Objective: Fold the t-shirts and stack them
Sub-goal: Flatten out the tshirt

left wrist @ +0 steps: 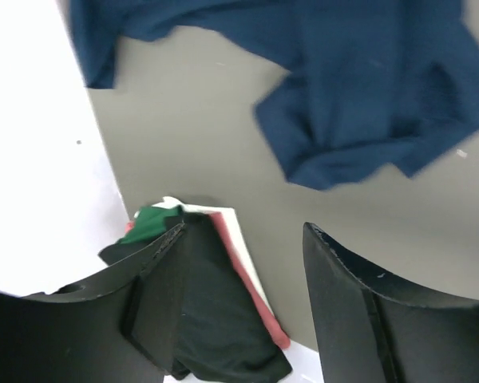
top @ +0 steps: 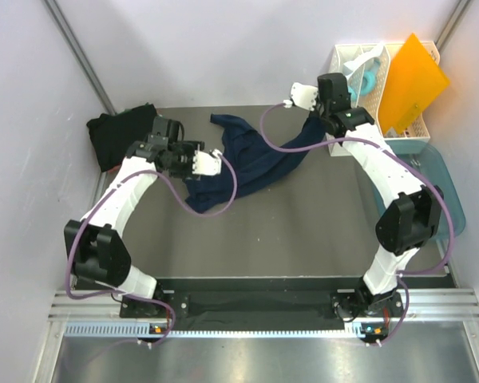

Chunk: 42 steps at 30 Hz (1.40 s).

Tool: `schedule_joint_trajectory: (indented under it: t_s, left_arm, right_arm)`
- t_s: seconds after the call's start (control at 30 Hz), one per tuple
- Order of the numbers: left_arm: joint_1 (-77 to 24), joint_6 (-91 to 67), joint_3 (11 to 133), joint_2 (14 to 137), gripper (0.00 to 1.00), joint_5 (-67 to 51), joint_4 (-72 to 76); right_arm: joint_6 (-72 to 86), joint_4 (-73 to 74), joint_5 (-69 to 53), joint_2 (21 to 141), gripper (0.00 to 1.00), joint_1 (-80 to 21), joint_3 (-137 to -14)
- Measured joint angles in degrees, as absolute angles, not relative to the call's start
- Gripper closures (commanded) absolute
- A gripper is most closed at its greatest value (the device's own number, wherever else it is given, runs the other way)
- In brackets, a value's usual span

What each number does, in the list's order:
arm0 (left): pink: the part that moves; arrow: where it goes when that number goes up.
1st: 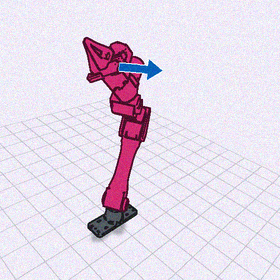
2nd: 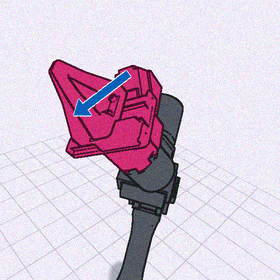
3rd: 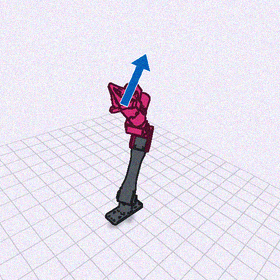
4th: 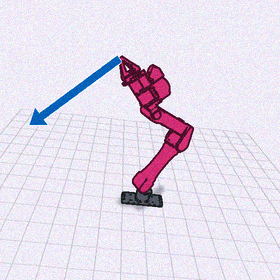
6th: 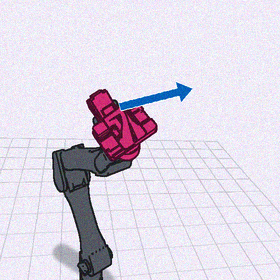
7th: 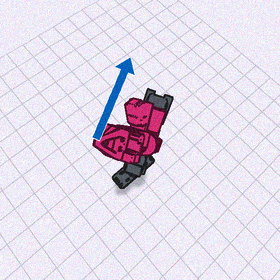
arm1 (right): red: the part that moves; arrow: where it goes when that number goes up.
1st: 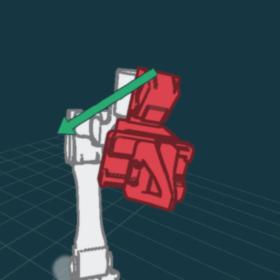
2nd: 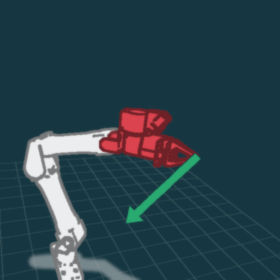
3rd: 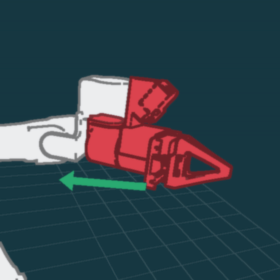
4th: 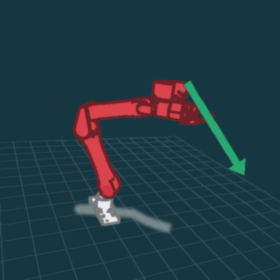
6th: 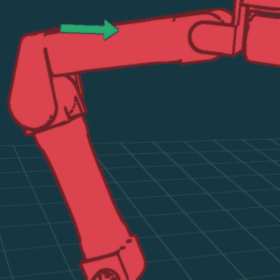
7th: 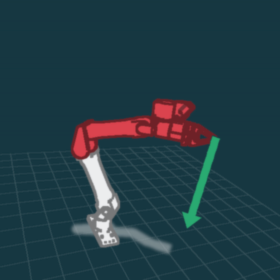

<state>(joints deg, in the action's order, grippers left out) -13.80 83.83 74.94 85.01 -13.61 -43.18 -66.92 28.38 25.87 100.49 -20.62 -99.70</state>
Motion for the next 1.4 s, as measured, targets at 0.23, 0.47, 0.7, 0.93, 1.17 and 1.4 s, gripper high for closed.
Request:
schedule_joint_trajectory:
  t_s: [0.23,0.47,0.7,0.93,1.17,1.4]
  left_arm:
    - [-13.63,81.38,79.90,89.65,0.42,-18.90,-43.64]
    - [-14.76,83.72,68.97,89.89,0.44,-20.21,-44.40]
    - [-14.76,83.92,69.47,95.42,0.49,-20.05,-43.24]
    - [-14.76,82.28,70.59,100.73,0.53,-19.49,-38.09]
    - [-15.07,81.14,71.16,102.52,1.00,-18.09,-34.22]
    - [-15.25,81.19,74.24,102.69,1.00,-17.52,-36.95]
  right_arm:
    - [-67.44,28.32,26.17,101.01,1.00,-20.62,-100.53]
    - [-67.51,28.27,26.30,101.32,1.00,-20.62,-100.64]
    - [-67.51,28.27,26.35,102.45,1.00,-20.62,-101.45]
    - [-67.53,28.25,26.35,102.83,1.00,-20.62,-102.17]
    - [-67.55,28.27,26.33,102.83,1.00,-20.62,-102.17]
    - [-67.77,28.25,26.33,103.44,1.00,-20.60,-102.32]
